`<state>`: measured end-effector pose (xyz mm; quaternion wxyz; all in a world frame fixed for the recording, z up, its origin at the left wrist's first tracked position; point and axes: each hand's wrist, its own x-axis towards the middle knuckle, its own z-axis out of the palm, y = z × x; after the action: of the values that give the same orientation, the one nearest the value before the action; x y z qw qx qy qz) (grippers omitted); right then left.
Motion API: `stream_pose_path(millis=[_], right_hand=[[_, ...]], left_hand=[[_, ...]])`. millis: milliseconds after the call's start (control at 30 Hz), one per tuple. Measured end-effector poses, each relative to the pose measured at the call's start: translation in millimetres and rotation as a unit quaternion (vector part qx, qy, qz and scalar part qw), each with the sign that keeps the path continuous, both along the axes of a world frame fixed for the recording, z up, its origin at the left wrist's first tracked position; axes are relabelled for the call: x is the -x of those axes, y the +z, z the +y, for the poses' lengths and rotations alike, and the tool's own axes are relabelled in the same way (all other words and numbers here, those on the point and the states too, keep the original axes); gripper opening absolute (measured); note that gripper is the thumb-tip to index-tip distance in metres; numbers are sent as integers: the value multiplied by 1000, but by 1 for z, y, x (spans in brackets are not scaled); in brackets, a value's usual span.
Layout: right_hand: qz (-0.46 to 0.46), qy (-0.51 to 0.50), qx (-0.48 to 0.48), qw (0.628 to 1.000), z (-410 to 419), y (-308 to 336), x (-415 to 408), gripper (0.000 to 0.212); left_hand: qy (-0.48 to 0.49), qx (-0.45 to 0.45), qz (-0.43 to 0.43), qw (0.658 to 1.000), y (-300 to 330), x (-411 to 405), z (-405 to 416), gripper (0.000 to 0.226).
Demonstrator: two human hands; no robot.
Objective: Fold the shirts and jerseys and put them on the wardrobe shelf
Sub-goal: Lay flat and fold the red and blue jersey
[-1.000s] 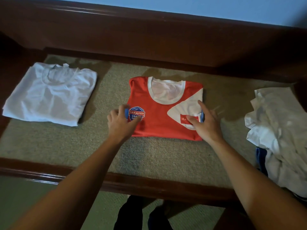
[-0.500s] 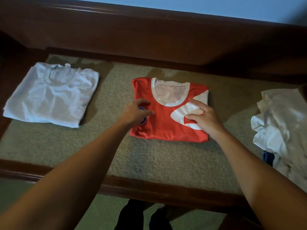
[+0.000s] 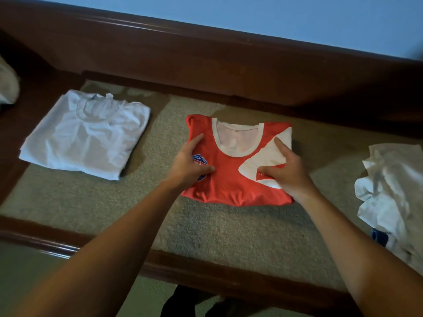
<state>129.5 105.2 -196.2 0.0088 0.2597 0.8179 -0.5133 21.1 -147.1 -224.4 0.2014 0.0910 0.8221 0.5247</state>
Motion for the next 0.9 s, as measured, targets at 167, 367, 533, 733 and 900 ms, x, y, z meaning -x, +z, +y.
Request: stream_pose_path(millis=[167, 367, 533, 733, 900], right_hand=[[62, 31, 37, 997, -32, 10, 16, 97], [98, 45, 57, 992, -82, 23, 49, 98], [122, 44, 59, 990, -135, 29, 84, 100], [131, 29, 58, 989, -217, 34, 129, 99], [108, 3, 60, 992, -287, 31, 162, 99]], left_hand=[[17, -5, 46, 999, 17, 10, -40, 102], [34, -22, 62, 997, 39, 36, -98, 100], [18, 16, 84, 996, 54, 76, -159, 103], [7, 34, 72, 997, 68, 129, -244, 103], [-27, 59, 56, 996, 71, 182, -311, 104]])
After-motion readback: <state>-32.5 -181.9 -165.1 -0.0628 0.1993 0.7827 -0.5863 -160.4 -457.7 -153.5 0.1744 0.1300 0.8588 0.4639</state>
